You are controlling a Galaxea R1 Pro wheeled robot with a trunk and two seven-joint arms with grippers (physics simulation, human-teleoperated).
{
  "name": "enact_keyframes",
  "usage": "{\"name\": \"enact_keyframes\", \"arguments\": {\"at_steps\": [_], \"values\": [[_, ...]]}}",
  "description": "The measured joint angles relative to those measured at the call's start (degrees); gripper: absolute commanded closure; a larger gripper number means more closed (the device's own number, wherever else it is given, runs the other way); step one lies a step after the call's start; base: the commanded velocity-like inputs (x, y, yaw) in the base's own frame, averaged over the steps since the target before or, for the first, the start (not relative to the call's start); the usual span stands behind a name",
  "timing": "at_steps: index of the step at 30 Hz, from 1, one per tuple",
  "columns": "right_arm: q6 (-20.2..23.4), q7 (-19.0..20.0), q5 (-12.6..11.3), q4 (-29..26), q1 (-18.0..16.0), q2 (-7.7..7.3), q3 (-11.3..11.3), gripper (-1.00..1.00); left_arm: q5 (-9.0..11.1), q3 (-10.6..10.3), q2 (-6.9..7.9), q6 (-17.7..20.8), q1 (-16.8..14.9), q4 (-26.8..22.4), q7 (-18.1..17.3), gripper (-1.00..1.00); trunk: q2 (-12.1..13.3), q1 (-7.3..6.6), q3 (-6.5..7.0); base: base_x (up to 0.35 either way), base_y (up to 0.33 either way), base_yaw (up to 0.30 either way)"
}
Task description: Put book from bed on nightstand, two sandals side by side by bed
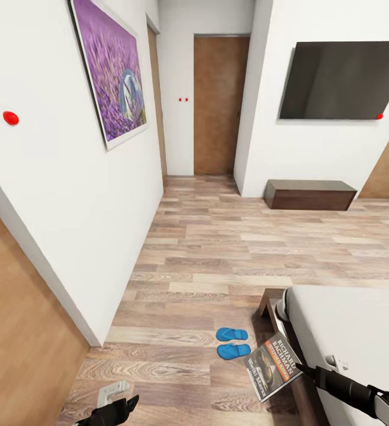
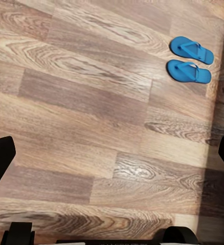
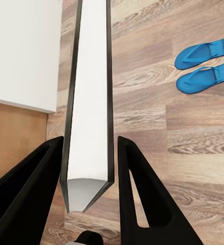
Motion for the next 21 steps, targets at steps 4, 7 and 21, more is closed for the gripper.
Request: {"name": "enact_keyframes", "arguments": {"at_steps": [4,7,21], "values": [[0.0,0.0,0.0,0.0,0.0,0.00,0.0,1.00,0.0,0.0,0.00,0.0,0.0,0.0,0.0,-1.00,0.0,0.00,0.37,0.000,0.000,0.000],[0.0,0.0,0.0,0.0,0.0,0.00,0.0,1.00,0.0,0.0,0.00,0.0,0.0,0.0,0.0,-1.00,0.0,0.00,0.65,0.000,0.000,0.000],[0.0,0.0,0.0,0.0,0.0,0.00,0.0,1.00,0.0,0.0,0.00,0.0,0.0,0.0,0.0,-1.00,0.0,0.00,1.95,0.000,0.000,0.000]]}}
